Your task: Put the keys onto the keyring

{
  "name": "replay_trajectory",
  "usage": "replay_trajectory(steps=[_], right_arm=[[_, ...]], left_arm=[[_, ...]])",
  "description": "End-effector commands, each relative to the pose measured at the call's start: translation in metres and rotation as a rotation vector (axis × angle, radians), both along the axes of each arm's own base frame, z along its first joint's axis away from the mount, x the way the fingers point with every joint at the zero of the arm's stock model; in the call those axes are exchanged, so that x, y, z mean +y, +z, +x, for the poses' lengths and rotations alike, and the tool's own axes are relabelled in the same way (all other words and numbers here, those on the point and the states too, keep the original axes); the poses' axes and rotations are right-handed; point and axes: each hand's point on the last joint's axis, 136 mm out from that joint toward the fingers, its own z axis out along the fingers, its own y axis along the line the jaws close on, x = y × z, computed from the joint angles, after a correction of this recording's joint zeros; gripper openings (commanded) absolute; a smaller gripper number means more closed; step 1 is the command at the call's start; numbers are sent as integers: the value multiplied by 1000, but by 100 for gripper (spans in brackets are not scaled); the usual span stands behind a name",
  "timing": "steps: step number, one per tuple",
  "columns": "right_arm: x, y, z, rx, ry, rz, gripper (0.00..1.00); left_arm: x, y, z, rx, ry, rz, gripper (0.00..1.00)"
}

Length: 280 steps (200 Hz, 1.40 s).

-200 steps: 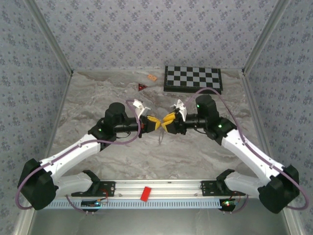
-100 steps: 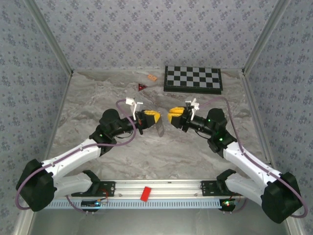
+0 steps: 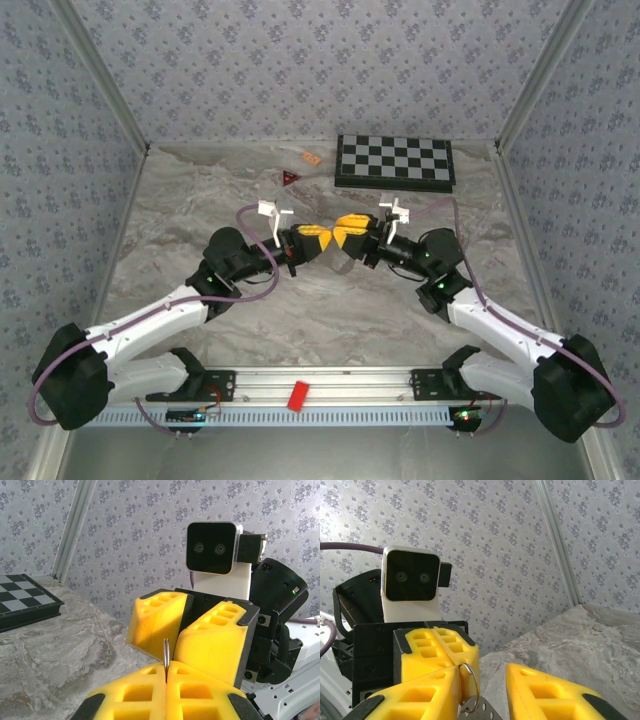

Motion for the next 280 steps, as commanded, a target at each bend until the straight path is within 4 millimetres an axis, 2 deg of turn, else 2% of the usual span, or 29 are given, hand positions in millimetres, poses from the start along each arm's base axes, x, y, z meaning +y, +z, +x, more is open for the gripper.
replay_trajectory(steps=[1,27,91,169,219,240,280], right_arm=[[2,9,-5,-27,26,30,29],[0,5,-4,-10,23,32,29],[-11,13,-2,-1,-1,67,28],[5,11,-9,14,114,57,27],[10,12,-11,4,138,56,17],[12,13,-14,2,158,50,0],[13,7,-14,15,161,7,0]], left_arm=[[4,27,-4,-56,6,-74,0],[7,30,-4,-61,18,-86,0],[11,35,-7,-81,25,-95,0],[9,38,-10,-88,15,-97,0],[6,35,-10,-86,7,-90,0],[5,34,-9,-85,7,-84,0],[4,26,-5,-71,21,-28,0]])
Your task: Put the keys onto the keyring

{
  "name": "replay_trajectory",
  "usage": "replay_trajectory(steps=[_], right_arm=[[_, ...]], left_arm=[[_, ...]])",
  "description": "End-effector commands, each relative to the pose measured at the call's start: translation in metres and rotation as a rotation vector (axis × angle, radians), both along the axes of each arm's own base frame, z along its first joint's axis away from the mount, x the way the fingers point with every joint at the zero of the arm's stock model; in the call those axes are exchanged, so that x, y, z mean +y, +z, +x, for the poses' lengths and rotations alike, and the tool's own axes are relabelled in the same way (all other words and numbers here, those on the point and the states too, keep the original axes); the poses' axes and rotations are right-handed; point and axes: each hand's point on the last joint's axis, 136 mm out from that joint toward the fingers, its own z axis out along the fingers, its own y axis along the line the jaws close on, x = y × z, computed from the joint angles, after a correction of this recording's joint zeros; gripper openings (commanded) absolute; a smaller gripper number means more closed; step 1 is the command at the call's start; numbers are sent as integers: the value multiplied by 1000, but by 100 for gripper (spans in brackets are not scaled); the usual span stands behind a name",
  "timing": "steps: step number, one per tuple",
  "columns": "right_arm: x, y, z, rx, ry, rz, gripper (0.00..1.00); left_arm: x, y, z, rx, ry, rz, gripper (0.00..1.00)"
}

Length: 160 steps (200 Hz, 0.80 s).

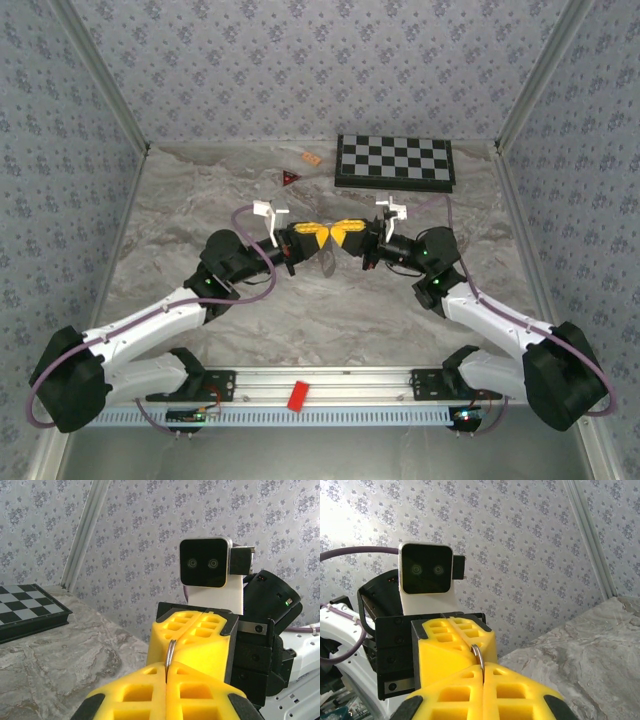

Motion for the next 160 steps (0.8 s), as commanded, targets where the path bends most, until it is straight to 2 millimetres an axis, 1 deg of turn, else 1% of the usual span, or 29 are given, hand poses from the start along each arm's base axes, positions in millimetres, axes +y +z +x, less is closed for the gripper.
replay_trajectory(steps=[1,17,21,34,54,89,107,113,160], right_arm=[[4,8,-6,-37,37,-24,0],[4,4,-6,-41,29,-69,0],[4,1,-6,-33,29,-87,0],[5,-6,-6,-31,32,-147,0],[6,-14,-9,-32,45,-238,0],[6,-32,-14,-23,82,-393,0],[7,-38,-14,-16,95,-446,0],[7,-41,-14,-13,101,-460,0],[13,-50,-18,-24,149,-555,0]], left_arm=[[-1,20,-7,-56,-19,-5,0],[0,15,-6,-47,-15,31,10],[1,14,-6,-47,-18,37,11],[3,9,-6,-41,-28,63,20],[8,2,-6,-34,-41,110,25],[14,-10,-10,-30,-63,190,28],[16,-13,-14,-32,-77,218,29],[17,-14,-15,-33,-77,225,31],[19,-28,-21,-27,-105,303,32]])
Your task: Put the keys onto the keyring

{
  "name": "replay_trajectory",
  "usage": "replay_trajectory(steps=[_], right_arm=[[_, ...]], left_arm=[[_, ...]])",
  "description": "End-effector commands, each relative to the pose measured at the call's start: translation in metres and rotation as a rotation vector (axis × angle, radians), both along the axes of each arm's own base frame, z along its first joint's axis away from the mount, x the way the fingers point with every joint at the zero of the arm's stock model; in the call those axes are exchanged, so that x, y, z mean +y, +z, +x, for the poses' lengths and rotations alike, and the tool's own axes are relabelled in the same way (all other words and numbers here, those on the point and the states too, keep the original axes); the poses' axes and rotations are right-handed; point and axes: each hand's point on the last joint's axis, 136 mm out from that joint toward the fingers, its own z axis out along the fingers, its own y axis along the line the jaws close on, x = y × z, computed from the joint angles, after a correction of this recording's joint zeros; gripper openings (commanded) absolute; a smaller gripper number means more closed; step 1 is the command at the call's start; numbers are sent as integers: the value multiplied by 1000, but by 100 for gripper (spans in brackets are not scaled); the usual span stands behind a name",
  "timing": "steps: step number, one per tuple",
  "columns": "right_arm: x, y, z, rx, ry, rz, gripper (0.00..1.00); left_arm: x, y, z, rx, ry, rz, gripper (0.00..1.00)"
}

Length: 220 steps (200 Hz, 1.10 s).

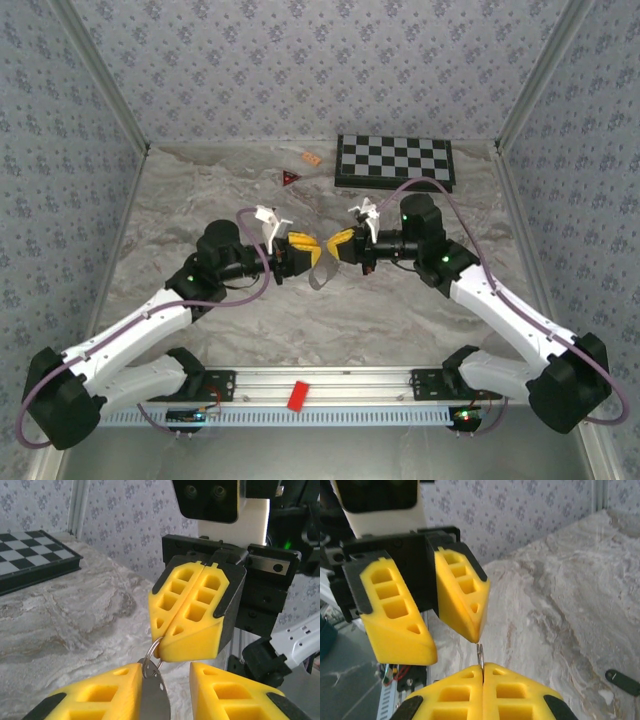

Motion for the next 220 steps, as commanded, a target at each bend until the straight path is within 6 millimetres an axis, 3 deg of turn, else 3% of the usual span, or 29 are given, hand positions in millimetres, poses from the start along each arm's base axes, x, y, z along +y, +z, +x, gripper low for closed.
replay_trajectory(steps=[1,131,220], right_arm=[[2,-4,-10,-16,60,-70,0],[8,-8,-21,-38,124,-137,0],[9,-10,-24,-31,135,-132,0]], left_arm=[[2,10,-8,-42,-41,25,32],[-5,-15,-5,6,-82,137,30],[-7,-16,-8,4,-105,134,3]])
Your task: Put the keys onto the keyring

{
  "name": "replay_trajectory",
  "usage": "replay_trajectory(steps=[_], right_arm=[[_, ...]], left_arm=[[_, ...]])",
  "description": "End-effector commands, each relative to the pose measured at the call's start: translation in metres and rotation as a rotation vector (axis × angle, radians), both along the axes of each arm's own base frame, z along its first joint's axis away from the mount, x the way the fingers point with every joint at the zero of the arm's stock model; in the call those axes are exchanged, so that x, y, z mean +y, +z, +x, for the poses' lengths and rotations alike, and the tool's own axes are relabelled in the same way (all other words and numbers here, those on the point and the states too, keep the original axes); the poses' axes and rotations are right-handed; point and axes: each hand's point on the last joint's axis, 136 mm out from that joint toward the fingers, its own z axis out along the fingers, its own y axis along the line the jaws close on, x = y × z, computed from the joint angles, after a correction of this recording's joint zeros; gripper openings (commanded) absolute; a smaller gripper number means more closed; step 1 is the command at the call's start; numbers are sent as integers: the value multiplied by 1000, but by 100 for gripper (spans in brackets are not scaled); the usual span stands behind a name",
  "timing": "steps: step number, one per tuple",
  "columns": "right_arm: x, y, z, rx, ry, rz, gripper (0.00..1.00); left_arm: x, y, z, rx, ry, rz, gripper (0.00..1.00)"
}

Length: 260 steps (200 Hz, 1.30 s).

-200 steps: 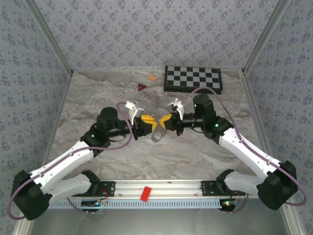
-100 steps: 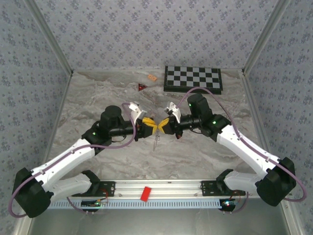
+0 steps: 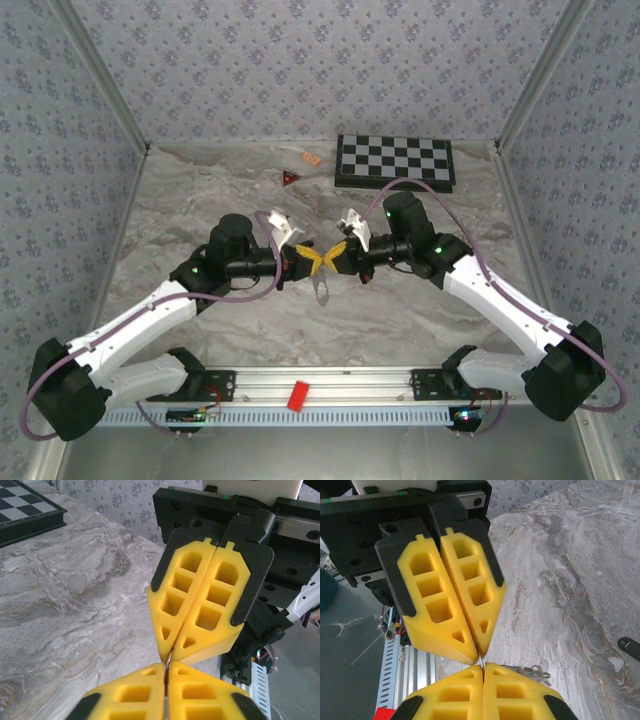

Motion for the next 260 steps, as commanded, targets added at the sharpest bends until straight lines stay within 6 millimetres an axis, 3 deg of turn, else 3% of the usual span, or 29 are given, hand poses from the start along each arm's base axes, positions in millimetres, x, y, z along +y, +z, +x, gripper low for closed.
replay_trajectory(steps=[1,56,63,88,175,260], right_arm=[[3,15,-6,-33,38,32,0],[3,18,-6,-37,31,49,0],[2,18,-4,-38,21,53,13],[-3,23,3,-52,-32,84,25],[-39,54,39,-39,-250,401,24],[-35,83,46,32,-260,693,21]], left_arm=[[-2,16,0,-35,-14,-22,2],[-3,22,0,-52,-10,-48,0],[-2,24,1,-59,0,-58,0],[3,33,4,-93,47,-107,0],[25,75,14,-173,214,-318,0],[28,108,19,-180,280,-558,0]])
